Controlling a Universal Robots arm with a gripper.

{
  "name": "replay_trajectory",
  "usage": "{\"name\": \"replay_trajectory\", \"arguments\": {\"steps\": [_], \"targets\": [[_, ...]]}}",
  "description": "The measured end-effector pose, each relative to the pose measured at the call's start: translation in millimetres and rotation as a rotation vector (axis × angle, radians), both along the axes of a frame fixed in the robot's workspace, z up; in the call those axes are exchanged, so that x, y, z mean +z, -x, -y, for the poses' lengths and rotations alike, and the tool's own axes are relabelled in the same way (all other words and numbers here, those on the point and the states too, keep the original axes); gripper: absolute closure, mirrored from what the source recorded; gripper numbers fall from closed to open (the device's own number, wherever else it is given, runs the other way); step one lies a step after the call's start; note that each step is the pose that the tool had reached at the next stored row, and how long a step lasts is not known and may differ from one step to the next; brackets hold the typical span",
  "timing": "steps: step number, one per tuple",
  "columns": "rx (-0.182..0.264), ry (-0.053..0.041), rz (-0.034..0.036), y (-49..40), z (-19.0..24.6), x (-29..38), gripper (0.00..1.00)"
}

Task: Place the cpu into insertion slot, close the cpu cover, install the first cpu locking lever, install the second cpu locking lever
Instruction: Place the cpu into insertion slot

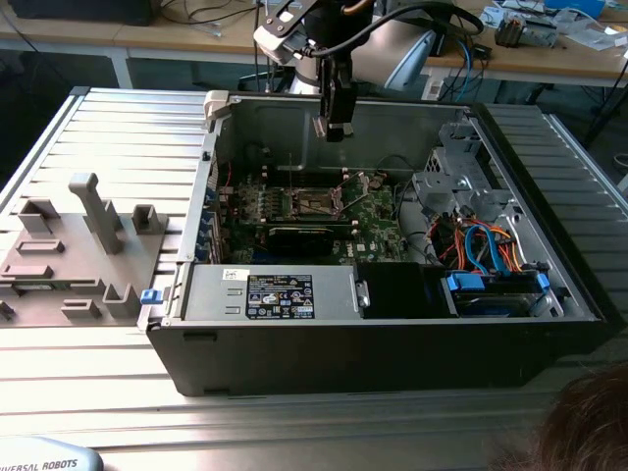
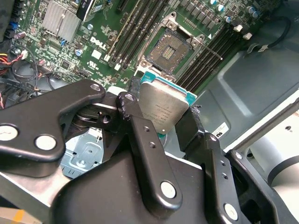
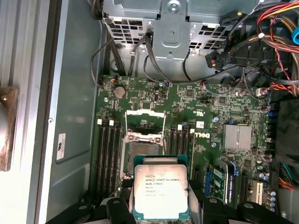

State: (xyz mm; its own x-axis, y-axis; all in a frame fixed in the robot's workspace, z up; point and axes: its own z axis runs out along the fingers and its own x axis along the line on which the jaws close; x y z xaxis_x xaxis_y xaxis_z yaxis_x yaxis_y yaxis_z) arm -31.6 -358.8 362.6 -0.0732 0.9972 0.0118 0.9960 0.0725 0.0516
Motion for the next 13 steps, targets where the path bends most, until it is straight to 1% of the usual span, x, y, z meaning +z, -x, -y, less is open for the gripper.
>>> {"name": "replay_trajectory", "arguments": {"steps": [13], "targets": [[-0.01,0.0,0.0,0.0,0.0,0.0,0.46]]}}
